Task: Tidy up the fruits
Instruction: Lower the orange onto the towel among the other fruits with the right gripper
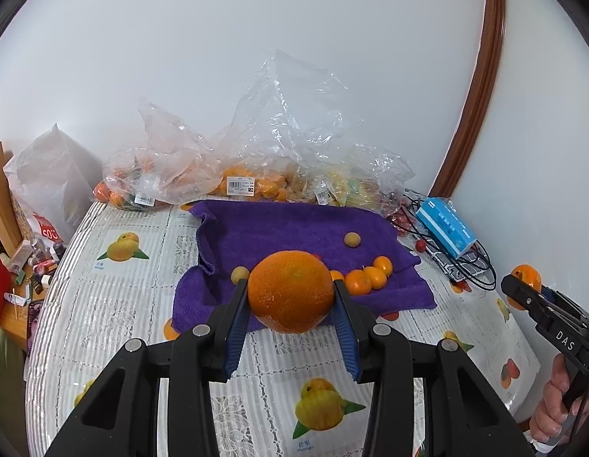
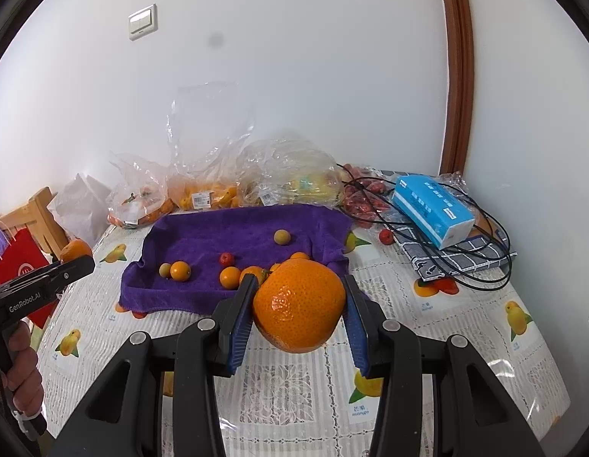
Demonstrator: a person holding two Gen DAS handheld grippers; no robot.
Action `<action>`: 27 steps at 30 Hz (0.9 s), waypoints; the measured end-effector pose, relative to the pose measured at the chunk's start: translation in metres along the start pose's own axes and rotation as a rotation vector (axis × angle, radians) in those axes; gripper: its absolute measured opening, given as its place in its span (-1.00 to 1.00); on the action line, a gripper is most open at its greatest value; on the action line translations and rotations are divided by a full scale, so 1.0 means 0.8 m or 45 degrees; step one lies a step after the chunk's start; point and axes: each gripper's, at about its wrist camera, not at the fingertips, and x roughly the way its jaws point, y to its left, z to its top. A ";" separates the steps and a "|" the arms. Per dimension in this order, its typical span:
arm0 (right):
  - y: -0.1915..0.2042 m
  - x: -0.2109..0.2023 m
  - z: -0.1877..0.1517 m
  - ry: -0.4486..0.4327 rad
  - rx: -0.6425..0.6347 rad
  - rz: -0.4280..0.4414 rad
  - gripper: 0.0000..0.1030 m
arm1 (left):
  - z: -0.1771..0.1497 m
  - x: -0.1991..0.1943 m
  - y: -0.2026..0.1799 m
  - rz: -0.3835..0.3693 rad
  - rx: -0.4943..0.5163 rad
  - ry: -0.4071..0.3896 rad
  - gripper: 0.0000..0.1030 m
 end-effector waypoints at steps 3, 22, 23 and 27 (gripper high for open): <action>0.001 0.003 0.004 0.000 -0.001 0.001 -0.15 | 0.006 0.003 -0.001 -0.004 -0.001 -0.002 -0.23; -0.002 0.046 0.032 0.014 0.001 0.009 -0.15 | 0.026 0.036 0.008 0.009 -0.023 0.007 -0.23; -0.001 0.049 0.033 0.015 0.000 0.010 -0.15 | 0.027 0.039 0.010 0.012 -0.028 0.008 -0.23; 0.004 0.061 0.035 0.021 -0.012 0.020 -0.15 | 0.030 0.048 0.015 0.021 -0.035 0.014 -0.23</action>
